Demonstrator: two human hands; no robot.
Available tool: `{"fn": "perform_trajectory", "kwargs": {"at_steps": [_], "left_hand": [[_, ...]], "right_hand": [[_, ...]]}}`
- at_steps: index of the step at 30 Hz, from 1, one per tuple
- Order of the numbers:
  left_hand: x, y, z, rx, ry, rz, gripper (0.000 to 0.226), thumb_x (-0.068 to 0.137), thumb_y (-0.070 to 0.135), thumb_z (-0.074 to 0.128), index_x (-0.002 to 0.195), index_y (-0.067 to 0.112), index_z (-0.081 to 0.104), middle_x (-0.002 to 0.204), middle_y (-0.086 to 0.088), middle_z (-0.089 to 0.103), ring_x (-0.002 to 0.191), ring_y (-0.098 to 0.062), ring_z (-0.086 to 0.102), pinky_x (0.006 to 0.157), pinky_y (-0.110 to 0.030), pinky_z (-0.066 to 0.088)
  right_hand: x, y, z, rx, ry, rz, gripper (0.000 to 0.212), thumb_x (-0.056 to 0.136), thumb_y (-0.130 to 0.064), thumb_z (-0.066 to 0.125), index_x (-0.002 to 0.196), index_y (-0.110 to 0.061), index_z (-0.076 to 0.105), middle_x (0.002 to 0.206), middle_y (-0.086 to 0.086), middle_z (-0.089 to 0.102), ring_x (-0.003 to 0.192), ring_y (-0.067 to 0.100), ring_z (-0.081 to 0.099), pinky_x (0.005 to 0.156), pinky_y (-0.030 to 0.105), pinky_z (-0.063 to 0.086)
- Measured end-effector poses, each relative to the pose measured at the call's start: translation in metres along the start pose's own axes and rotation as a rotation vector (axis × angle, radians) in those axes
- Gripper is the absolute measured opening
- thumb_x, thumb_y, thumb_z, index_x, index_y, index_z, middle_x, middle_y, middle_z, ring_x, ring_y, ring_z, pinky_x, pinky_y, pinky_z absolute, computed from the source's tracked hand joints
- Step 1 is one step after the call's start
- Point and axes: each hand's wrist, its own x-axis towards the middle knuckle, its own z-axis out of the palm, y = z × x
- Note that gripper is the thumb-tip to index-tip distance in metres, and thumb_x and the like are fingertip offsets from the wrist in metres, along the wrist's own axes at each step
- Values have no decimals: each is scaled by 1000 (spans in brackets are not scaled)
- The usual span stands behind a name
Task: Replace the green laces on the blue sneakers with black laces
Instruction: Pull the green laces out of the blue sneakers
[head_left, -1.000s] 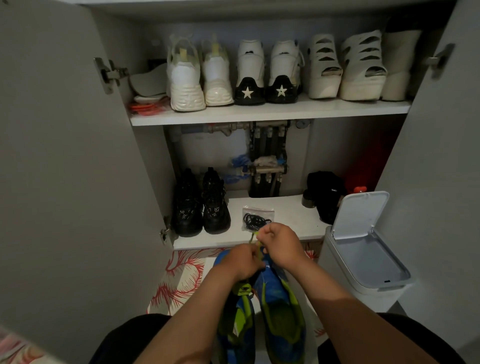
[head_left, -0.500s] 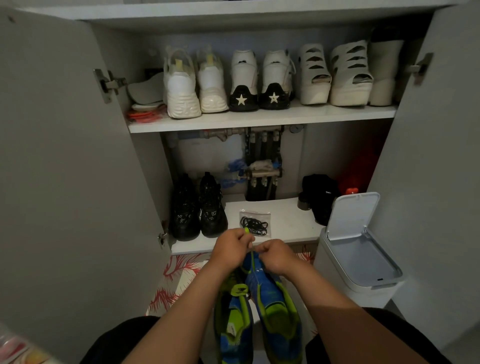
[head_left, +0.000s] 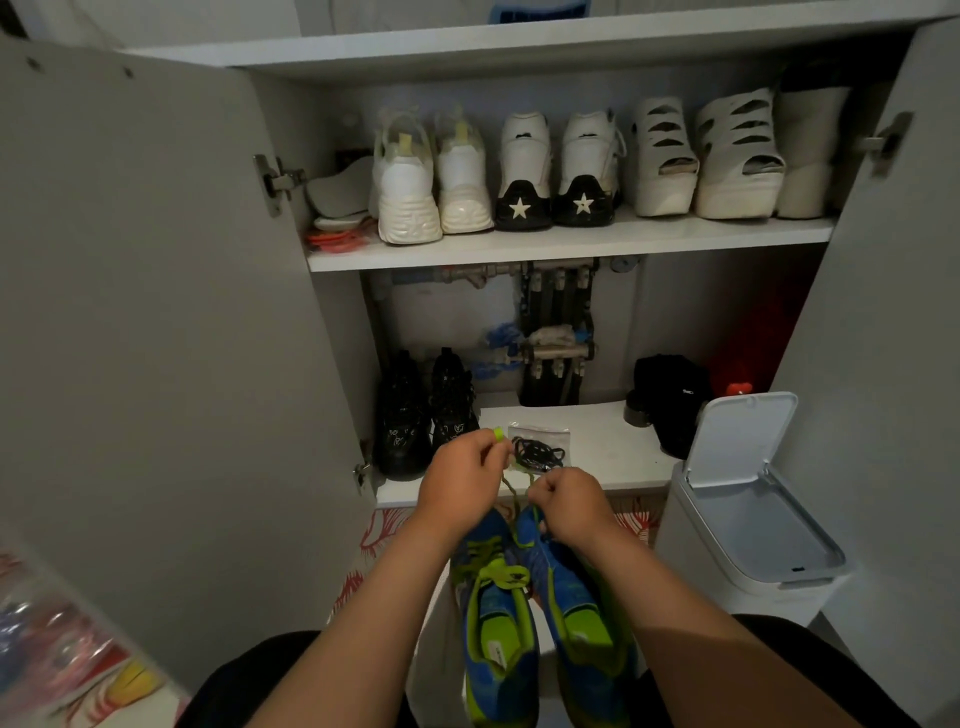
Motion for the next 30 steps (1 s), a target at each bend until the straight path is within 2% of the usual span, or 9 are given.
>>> {"fn": "perform_trajectory", "kwargs": {"at_steps": [3, 6, 9, 12, 16, 19, 24, 27, 30], "left_hand": [[-1, -5, -5, 81, -102, -58, 14, 95, 28, 53, 96, 35, 65, 80, 12, 66, 73, -4, 61, 66, -29, 50], [-8, -11, -1, 160, -217, -77, 28, 97, 24, 51, 123, 29, 57, 100, 9, 65, 91, -12, 62, 84, -34, 52], [-11, -13, 3, 203, -288, -72, 39, 93, 21, 56, 131, 28, 54, 110, 8, 58, 94, -13, 58, 85, -31, 49], [-10, -12, 7, 164, -314, -37, 30, 90, 28, 64, 120, 29, 62, 108, 6, 59, 88, -12, 57, 79, -28, 46], [-13, -4, 15, 15, -353, -52, 9, 91, 37, 65, 91, 29, 70, 86, 7, 69, 81, -8, 63, 73, -28, 48], [-12, 1, 15, 19, -300, -123, 28, 95, 32, 59, 68, 25, 62, 62, 5, 60, 61, -13, 57, 63, -32, 44], [-8, 11, 7, -115, -100, -196, 30, 96, 29, 57, 79, 9, 70, 77, -11, 69, 73, -30, 66, 74, -44, 55], [-4, 21, 4, -276, 8, -201, 26, 96, 26, 57, 82, 10, 72, 76, -9, 70, 68, -27, 65, 75, -46, 55], [-1, 33, -1, -488, 42, -203, 25, 98, 21, 55, 83, 15, 73, 71, -2, 67, 62, -16, 59, 64, -40, 51]], "right_hand": [[1, -9, -3, 63, 46, -47, 23, 93, -17, 62, 74, -5, 66, 66, 5, 67, 59, 13, 66, 63, 28, 52], [-1, -24, -6, 144, 105, -113, 20, 96, -17, 61, 79, -7, 66, 69, 2, 68, 58, 5, 66, 58, 20, 49], [-6, -42, -15, 215, 134, -192, 20, 96, -19, 61, 79, -10, 65, 66, -2, 68, 58, -2, 64, 56, 11, 45], [-16, -56, -25, 245, 88, -244, 15, 96, -20, 62, 83, -16, 67, 71, 1, 72, 72, 13, 70, 71, 27, 54], [-25, -60, -31, 312, 69, -282, 14, 95, -17, 65, 82, -14, 68, 73, 1, 70, 71, 15, 68, 72, 33, 55], [-24, -56, -29, 362, 76, -276, 10, 94, -16, 66, 88, -12, 72, 73, -5, 69, 65, 6, 66, 68, 29, 56], [-13, -36, -22, 222, -11, -91, 30, 98, -16, 54, 125, -16, 68, 123, 1, 69, 107, 15, 65, 100, 38, 52], [-12, -15, -18, -27, -137, -20, 34, 98, -13, 52, 130, -16, 64, 127, 4, 65, 112, 20, 62, 95, 29, 48], [-16, -3, -15, -178, -226, -41, 12, 95, -16, 59, 101, -21, 68, 93, -3, 65, 91, 17, 61, 70, 19, 44]]}}
